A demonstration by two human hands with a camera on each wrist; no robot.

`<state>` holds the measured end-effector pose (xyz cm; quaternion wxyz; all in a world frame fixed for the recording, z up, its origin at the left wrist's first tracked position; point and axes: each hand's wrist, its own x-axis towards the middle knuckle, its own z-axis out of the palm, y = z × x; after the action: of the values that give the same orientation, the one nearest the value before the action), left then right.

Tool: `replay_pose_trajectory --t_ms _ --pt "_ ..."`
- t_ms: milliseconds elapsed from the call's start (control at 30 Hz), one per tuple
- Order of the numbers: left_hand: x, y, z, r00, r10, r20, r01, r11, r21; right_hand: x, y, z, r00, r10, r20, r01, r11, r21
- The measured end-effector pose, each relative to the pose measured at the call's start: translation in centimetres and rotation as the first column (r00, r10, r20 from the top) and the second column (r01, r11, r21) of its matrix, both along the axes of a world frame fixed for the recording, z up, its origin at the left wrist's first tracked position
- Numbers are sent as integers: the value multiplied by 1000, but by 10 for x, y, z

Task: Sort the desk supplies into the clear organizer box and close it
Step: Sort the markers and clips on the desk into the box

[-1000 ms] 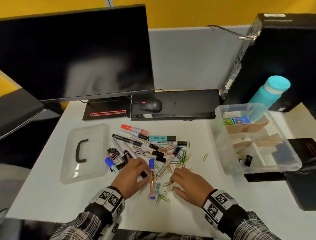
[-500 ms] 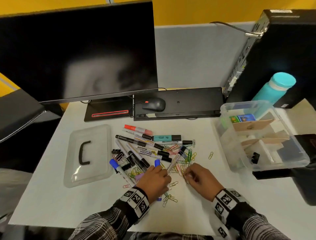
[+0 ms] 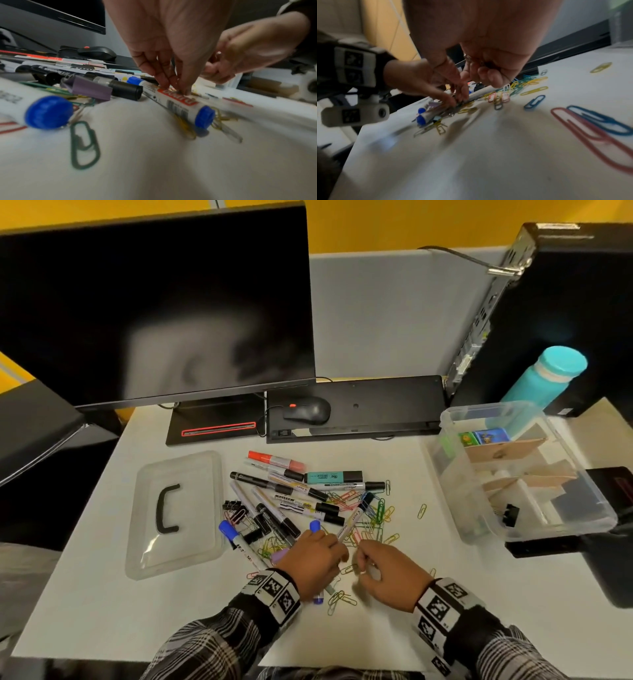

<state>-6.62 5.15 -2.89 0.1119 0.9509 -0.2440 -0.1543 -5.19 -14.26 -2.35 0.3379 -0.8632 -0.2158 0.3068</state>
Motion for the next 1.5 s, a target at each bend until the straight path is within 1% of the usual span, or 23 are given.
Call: replay_pose_trajectory --t_ms 67,100,167,300,333,367,467,567,633,733,800,867,967,1100,1167,1233,1267,1333,1367,1400,1433,1467,1500 --pt "2 3 3 994 107 -17 -108 980 -165 -4 4 1 995 95 40 -92 992 -86" --pt "3 6 4 984 176 -36 -180 948 -264 -5 7 1 987 147 69 -138 982 -127" --pt "7 13 9 945 298 -132 -325 841 -433 -8 17 3 960 242 138 -218 961 -170" --pt "13 34 18 841 412 -350 -541 617 -572 -10 39 -3 917 349 196 -307 927 -214" --pt "15 40 21 819 432 -378 -573 574 -585 -9 43 -5 909 368 196 -324 919 -225" --pt "17 49 22 801 455 -390 -597 551 -583 -8 46 -6 903 385 189 -339 911 -236" --pt "19 77 26 763 489 -423 -646 550 -529 -4 49 -8 925 348 151 -307 921 -239" --pt "15 102 27 762 485 -429 -648 567 -509 0 44 -9 964 253 77 -234 951 -202" --pt "11 114 26 770 500 -396 -637 615 -464 3 41 -11 976 216 27 -207 959 -195" --pt "1 119 24 795 498 -347 -600 731 -326 6 39 -15 979 203 -9 -201 960 -194" --pt "-8 114 20 819 484 -309 -561 787 -256 6 40 -17 977 212 0 -208 959 -191" --pt "-14 108 16 859 462 -223 -504 840 -200 5 40 -17 977 213 18 -206 960 -189" --pt "-16 100 9 935 345 -82 -353 929 -109 3 41 -15 968 244 54 -226 949 -220" --pt "-17 93 -1 979 204 -19 -204 977 -54 1 43 -14 957 265 120 -226 938 -264" --pt "-17 91 -3 988 149 29 -147 987 -62 3 41 -14 978 189 89 -168 964 -205" --pt "-16 91 -6 989 113 94 -103 989 -107 6 36 -13 1000 22 -13 -23 996 -87" --pt "-16 91 -7 986 110 124 -94 987 -129 9 34 -10 995 -64 -83 62 998 -16" --pt "-15 90 -4 980 163 113 -141 974 -179 18 32 -3 942 -200 -271 238 964 116" --pt "-14 91 -2 973 212 91 -189 958 -216 22 31 0 885 -244 -396 334 926 176" --pt "-13 92 1 962 263 74 -237 938 -254 25 31 1 797 -263 -544 448 861 239" --pt "-12 92 5 946 317 65 -285 911 -297 28 31 3 692 -241 -680 558 776 292" --pt "-11 93 9 925 379 43 -341 873 -349 30 31 5 600 -193 -776 648 686 330" --pt "-9 94 15 895 445 0 -408 819 -404 30 32 8 548 -164 -820 707 615 349"
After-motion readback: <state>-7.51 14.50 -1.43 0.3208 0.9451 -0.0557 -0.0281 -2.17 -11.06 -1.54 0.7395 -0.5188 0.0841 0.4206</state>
